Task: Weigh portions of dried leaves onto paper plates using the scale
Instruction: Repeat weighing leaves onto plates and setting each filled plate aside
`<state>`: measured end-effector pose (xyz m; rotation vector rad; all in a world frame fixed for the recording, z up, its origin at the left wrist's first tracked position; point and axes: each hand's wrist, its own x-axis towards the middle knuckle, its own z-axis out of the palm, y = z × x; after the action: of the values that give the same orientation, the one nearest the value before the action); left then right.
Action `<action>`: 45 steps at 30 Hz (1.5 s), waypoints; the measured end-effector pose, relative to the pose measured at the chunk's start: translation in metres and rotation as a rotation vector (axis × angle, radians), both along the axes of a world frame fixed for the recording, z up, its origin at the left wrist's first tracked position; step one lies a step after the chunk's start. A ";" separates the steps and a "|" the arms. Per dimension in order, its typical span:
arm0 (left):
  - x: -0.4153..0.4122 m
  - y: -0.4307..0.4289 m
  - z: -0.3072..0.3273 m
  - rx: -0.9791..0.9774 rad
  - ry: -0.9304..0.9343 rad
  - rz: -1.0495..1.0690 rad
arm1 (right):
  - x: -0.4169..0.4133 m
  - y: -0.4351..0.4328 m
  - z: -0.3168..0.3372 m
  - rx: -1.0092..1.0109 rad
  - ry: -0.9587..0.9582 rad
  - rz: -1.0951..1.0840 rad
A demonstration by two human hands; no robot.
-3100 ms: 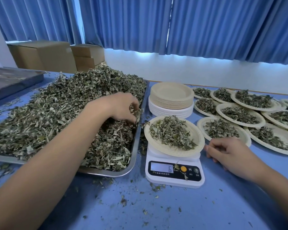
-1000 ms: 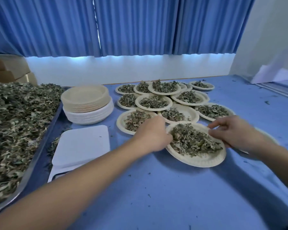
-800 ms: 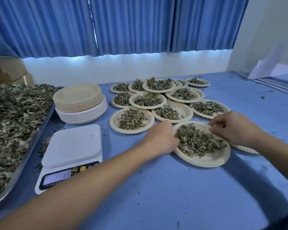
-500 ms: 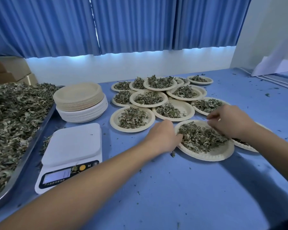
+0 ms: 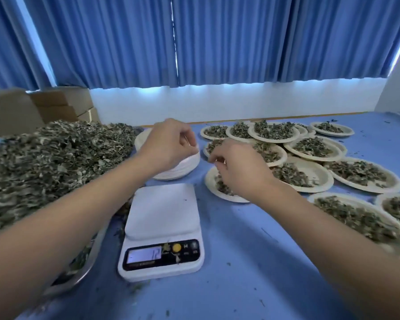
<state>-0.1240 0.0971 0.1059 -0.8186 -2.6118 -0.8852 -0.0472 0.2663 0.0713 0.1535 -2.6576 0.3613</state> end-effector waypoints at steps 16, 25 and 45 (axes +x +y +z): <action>-0.092 -0.083 -0.029 -0.252 0.103 -0.162 | -0.109 -0.058 0.016 0.145 -0.110 0.263; -0.094 -0.092 -0.037 -0.090 0.073 -0.249 | -0.109 -0.060 0.024 0.328 -0.112 0.286; -0.086 -0.095 -0.043 -0.177 0.405 -0.311 | -0.104 -0.063 0.023 0.387 -0.061 0.285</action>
<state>-0.2096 0.0022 0.0627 -1.3244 -2.2605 -0.4914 -0.1508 0.2035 0.0943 0.6549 -2.7406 -0.0680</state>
